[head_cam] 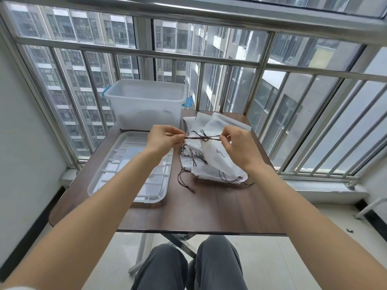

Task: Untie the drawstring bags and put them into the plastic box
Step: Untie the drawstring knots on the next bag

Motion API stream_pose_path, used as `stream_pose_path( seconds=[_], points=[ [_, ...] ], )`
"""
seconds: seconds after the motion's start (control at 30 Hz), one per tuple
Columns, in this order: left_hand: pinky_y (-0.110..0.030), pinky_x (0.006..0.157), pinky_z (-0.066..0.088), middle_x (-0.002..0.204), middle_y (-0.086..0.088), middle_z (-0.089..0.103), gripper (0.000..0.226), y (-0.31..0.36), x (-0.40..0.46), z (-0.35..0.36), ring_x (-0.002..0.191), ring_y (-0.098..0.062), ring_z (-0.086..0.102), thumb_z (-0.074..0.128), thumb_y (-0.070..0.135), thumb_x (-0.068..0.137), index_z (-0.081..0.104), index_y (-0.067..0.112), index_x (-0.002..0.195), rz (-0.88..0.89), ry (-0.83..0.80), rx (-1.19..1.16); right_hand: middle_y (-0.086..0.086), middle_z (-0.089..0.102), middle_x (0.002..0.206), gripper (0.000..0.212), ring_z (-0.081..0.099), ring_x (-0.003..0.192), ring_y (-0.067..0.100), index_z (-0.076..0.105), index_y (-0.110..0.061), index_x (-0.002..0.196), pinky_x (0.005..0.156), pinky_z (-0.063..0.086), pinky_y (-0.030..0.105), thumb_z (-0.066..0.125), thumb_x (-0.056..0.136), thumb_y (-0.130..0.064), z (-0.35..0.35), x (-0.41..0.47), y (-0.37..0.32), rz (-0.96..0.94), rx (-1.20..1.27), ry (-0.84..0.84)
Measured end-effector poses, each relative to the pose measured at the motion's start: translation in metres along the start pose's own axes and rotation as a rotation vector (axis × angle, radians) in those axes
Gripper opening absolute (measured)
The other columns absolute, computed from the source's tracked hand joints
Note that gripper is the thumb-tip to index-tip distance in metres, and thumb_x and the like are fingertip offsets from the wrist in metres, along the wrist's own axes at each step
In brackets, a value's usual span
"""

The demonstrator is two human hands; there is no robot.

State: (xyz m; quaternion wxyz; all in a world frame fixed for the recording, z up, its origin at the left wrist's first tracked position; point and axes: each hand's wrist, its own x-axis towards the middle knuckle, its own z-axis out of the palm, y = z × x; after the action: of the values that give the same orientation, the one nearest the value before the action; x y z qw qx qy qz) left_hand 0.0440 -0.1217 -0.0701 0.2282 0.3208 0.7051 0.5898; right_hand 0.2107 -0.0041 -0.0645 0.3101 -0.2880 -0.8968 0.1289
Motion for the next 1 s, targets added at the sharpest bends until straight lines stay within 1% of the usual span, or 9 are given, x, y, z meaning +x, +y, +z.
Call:
stream_pose_path(
  seconds=[0.13, 0.33, 0.5, 0.57, 0.67, 0.73, 0.8, 0.9, 1.0],
  points=[
    [-0.022, 0.074, 0.050, 0.070, -0.005, 0.066, 0.005, -0.003, -0.005, 0.000, 0.063, -0.010, 0.059, 0.067, 0.006, 0.083, 0.071, 0.007, 0.086, 0.106, 0.003, 0.203, 0.017, 0.059, 0.077, 0.016, 0.053, 0.074, 0.030, 0.053, 0.003, 0.076, 0.068, 0.042, 0.040, 0.047, 0.090, -0.004, 0.004, -0.008, 0.003, 0.024, -0.002, -0.008],
    [-0.023, 0.076, 0.043, 0.078, -0.008, 0.064, 0.009, -0.004, -0.014, 0.001, 0.074, -0.016, 0.058, 0.064, 0.008, 0.086, 0.071, 0.006, 0.091, 0.176, 0.039, 0.359, 0.015, 0.049, 0.067, 0.018, 0.039, 0.064, 0.024, 0.046, -0.001, 0.070, 0.059, 0.032, 0.035, 0.046, 0.088, 0.000, 0.004, -0.014, 0.003, 0.040, -0.002, -0.028],
    [-0.029, 0.080, 0.050, 0.076, -0.008, 0.065, 0.004, -0.007, -0.009, 0.000, 0.073, -0.017, 0.059, 0.065, 0.007, 0.085, 0.069, 0.010, 0.085, 0.099, -0.045, 0.212, 0.015, 0.064, 0.076, 0.015, 0.059, 0.076, 0.028, 0.055, -0.001, 0.076, 0.066, 0.042, 0.034, 0.049, 0.088, -0.007, 0.010, -0.016, 0.007, 0.204, 0.118, 0.016],
    [-0.023, 0.076, 0.052, 0.075, -0.008, 0.064, 0.007, -0.007, -0.009, 0.003, 0.071, -0.015, 0.059, 0.064, 0.006, 0.086, 0.068, 0.003, 0.090, 0.087, -0.126, 0.124, 0.012, 0.065, 0.091, 0.009, 0.062, 0.089, 0.026, 0.058, -0.005, 0.091, 0.072, 0.043, 0.031, 0.051, 0.089, -0.010, 0.013, -0.019, 0.002, 0.275, 0.264, -0.039],
    [-0.009, 0.063, 0.049, 0.074, -0.007, 0.062, 0.018, -0.005, -0.013, 0.012, 0.065, -0.007, 0.058, 0.060, 0.004, 0.088, 0.064, -0.008, 0.101, 0.063, -0.193, -0.007, 0.006, 0.049, 0.125, 0.049, 0.048, 0.115, 0.016, 0.041, -0.018, 0.132, 0.090, 0.037, 0.026, 0.058, 0.086, -0.019, 0.021, -0.023, -0.011, 0.243, 0.410, -0.242],
    [-0.009, 0.064, 0.050, 0.074, -0.006, 0.063, 0.014, -0.004, -0.016, 0.016, 0.062, -0.003, 0.061, 0.060, 0.004, 0.088, 0.065, -0.004, 0.098, 0.060, -0.219, -0.079, 0.006, 0.037, 0.138, 0.076, 0.035, 0.129, 0.018, 0.024, -0.029, 0.143, 0.105, 0.034, 0.036, 0.065, 0.080, -0.036, 0.028, -0.022, -0.018, 0.171, 0.276, -0.342],
    [-0.012, 0.068, 0.051, 0.076, -0.005, 0.067, 0.007, -0.002, -0.017, 0.019, 0.065, -0.003, 0.063, 0.061, 0.006, 0.088, 0.067, 0.004, 0.091, 0.084, -0.265, -0.109, 0.007, 0.034, 0.140, 0.088, 0.034, 0.130, 0.023, 0.016, -0.034, 0.145, 0.106, 0.035, 0.046, 0.067, 0.075, -0.051, 0.035, -0.019, -0.021, 0.149, 0.067, -0.398],
    [-0.011, 0.067, 0.052, 0.078, -0.006, 0.068, 0.009, 0.004, -0.019, 0.023, 0.065, -0.002, 0.066, 0.059, 0.002, 0.088, 0.067, 0.003, 0.093, 0.109, -0.281, -0.173, 0.010, 0.045, 0.127, 0.065, 0.045, 0.120, 0.030, 0.029, -0.028, 0.139, 0.095, 0.043, 0.048, 0.060, 0.083, -0.037, 0.043, -0.011, -0.021, 0.156, -0.067, -0.374],
    [-0.012, 0.066, 0.051, 0.082, -0.006, 0.066, 0.012, 0.009, -0.014, 0.021, 0.070, -0.005, 0.065, 0.058, 0.005, 0.090, 0.066, 0.005, 0.099, 0.083, -0.190, -0.161, 0.012, 0.055, 0.126, 0.047, 0.050, 0.117, 0.031, 0.043, -0.018, 0.134, 0.095, 0.043, 0.040, 0.046, 0.087, -0.012, 0.036, 0.000, -0.020, 0.233, 0.095, -0.221]
  ],
)
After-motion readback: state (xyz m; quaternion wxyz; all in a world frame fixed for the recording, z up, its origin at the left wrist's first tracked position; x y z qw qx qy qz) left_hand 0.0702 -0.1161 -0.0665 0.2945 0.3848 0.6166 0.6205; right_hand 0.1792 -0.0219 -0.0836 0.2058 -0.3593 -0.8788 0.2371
